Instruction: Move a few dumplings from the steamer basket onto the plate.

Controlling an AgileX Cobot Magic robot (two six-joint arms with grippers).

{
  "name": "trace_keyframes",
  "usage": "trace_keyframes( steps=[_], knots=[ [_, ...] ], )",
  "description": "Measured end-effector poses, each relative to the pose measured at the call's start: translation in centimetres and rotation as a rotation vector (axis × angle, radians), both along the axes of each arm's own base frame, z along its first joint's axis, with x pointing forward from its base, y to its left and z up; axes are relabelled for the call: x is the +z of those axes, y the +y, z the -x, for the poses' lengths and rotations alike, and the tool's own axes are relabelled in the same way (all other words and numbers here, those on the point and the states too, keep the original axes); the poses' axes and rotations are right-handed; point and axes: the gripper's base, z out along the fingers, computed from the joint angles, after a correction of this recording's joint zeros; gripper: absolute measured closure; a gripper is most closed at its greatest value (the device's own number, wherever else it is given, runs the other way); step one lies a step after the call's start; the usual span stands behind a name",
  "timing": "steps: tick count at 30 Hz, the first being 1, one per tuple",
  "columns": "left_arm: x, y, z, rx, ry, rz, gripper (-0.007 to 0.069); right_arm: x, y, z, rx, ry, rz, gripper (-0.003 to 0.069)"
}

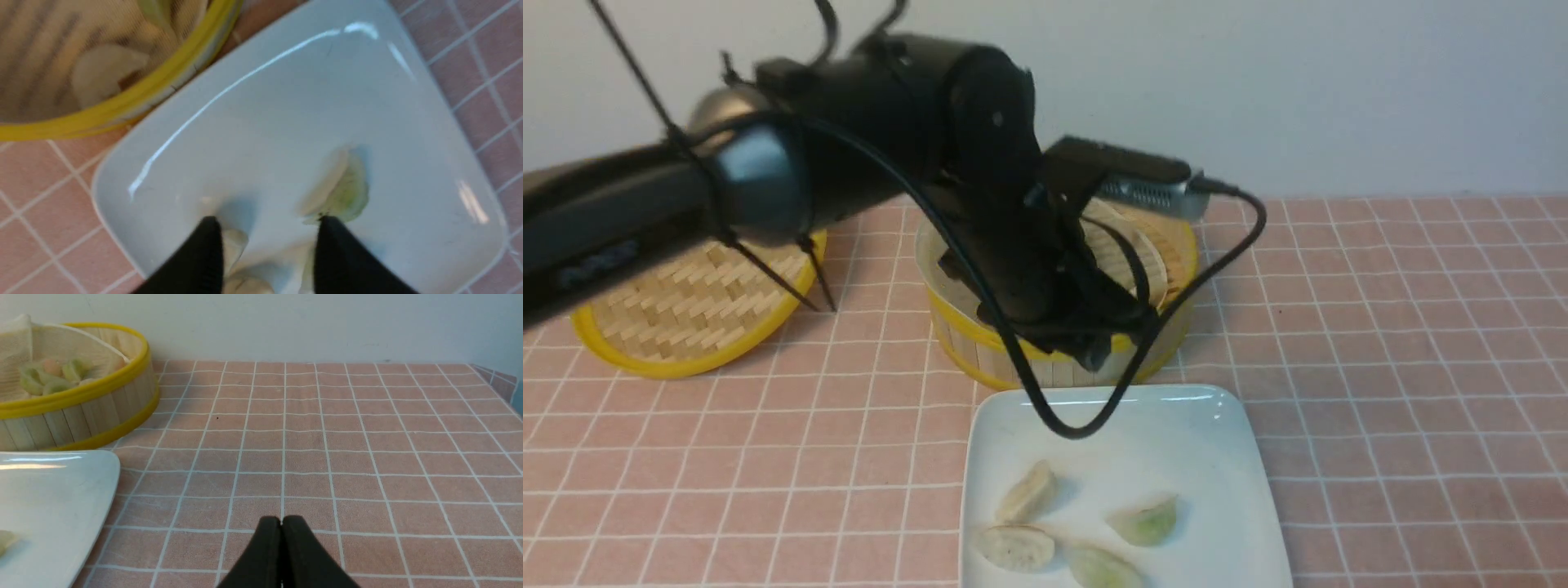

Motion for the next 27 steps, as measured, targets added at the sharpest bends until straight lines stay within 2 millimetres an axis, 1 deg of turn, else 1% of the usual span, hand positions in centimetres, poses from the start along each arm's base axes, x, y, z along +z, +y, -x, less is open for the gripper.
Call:
trace_keyframes(
  steps=[1, 2, 3, 4, 5, 6, 7, 8, 9, 10, 12, 13, 14, 17, 18, 20, 21, 22, 23, 24, 25, 26, 27],
  knots=[
    [1.9, 0.6, 0.8, 0.0, -0.04, 0.029, 0.0517, 0.0, 0.0, 0.0, 0.0, 0.0, 0.0, 0.0673],
    [3.7, 1.3, 1.7, 0.001, -0.083, 0.061, 0.0564, 0.0, 0.0, 0.0, 0.0, 0.0, 0.0, 0.0673],
    [5.6, 1.9, 2.9, 0.001, -0.134, 0.101, 0.0593, 0.0, 0.0, 0.0, 0.0, 0.0, 0.0, 0.0673],
    [7.3, 2.7, 4.2, 0.001, -0.191, 0.144, 0.061, 0.0, 0.0, 0.0, 0.0, 0.0, 0.0, 0.0673],
    [8.0, 3.1, 5.0, -0.002, -0.222, 0.168, 0.0617, 0.0, 0.0, 0.0, 0.0, 0.0, 0.0, 0.0673],
    [9.3, 3.8, 6.5, -0.005, -0.281, 0.214, 0.0624, 0.0, 0.0, 0.0, 0.0, 0.0, 0.0, 0.0673],
    [10.0, 4.3, 7.4, -0.006, -0.316, 0.242, 0.0627, 0.0, 0.0, 0.0, 0.0, 0.0, 0.0, 0.0673],
    [11.3, 5.6, 9.8, -0.009, -0.406, 0.314, 0.0631, 0.0, 0.0, 0.0, 0.0, 0.0, 0.0, 0.0673],
    [11.7, 6.5, 11.2, -0.008, -0.457, 0.357, 0.0631, 0.0, 0.0, 0.0, 0.0, 0.0, 0.0, 0.0673],
    [11.9, 7.5, 12.5, -0.003, -0.504, 0.398, 0.0631, 0.0, 0.0, 0.0, 0.0, 0.0, 0.0, 0.0673],
    [12.1, 9.1, 14.3, 0.012, -0.585, 0.463, 0.0631, 0.0, 0.0, 0.0, 0.0, 0.0, 0.0, 0.0673],
    [11.8, 10.0, 15.4, 0.022, -0.625, 0.494, 0.0631, 0.0, 0.0, 0.0, 0.0, 0.0, 0.0, 0.0673],
    [10.9, 11.1, 16.5, 0.032, -0.66, 0.519, 0.0631, 0.0, 0.0, 0.0, 0.0, 0.0, 0.0, 0.0673],
    [9.9, 13.7, 19.4, 0.044, -0.756, 0.584, 0.0631, 0.0, 0.0, 0.0, 0.0, 0.0, 0.0, 0.0673],
    [9.4, 14.2, 20.0, 0.046, -0.769, 0.592, 0.0631, 0.0, 0.0, 0.0, 0.0, 0.0, 0.0, 0.0673],
    [8.5, 16.3, 22.4, 0.049, -0.839, 0.635, 0.0631, 0.0, 0.0, 0.0, 0.0, 0.0, 0.0, 0.0673],
    [8.5, 17.1, 23.4, 0.048, -0.876, 0.655, 0.0631, 0.0, 0.0, 0.0, 0.0, 0.0, 0.0, 0.0673],
    [7.8, 18.3, 24.7, 0.046, -0.927, 0.674, 0.0631, 0.0, 0.0, 0.0, 0.0, 0.0, 0.0, 0.0673],
    [7.4, 19.1, 25.6, 0.045, -0.972, 0.69, 0.0631, 0.0, 0.0, 0.0, 0.0, 0.0, 0.0, 0.0673],
    [7.3, 19.3, 25.8, 0.046, -0.982, 0.696, 0.0631, 0.0, 0.0, 0.0, 0.0, 0.0, 0.0, 0.0673],
    [6.5, 21.0, 27.7, 0.052, -1.08, 0.748, 0.0631, 0.0, 0.0, 0.0, 0.0, 0.0, 0.0, 0.0673],
    [5.7, 21.5, 28.3, 0.055, -1.115, 0.764, 0.0631, 0.0, 0.0, 0.0, 0.0, 0.0, 0.0, 0.0673],
    [5.0, 22.5, 29.4, 0.061, -1.179, 0.804, 0.0631, 0.0, 0.0, 0.0, 0.0, 0.0, 0.0, 0.0673]
  ],
)
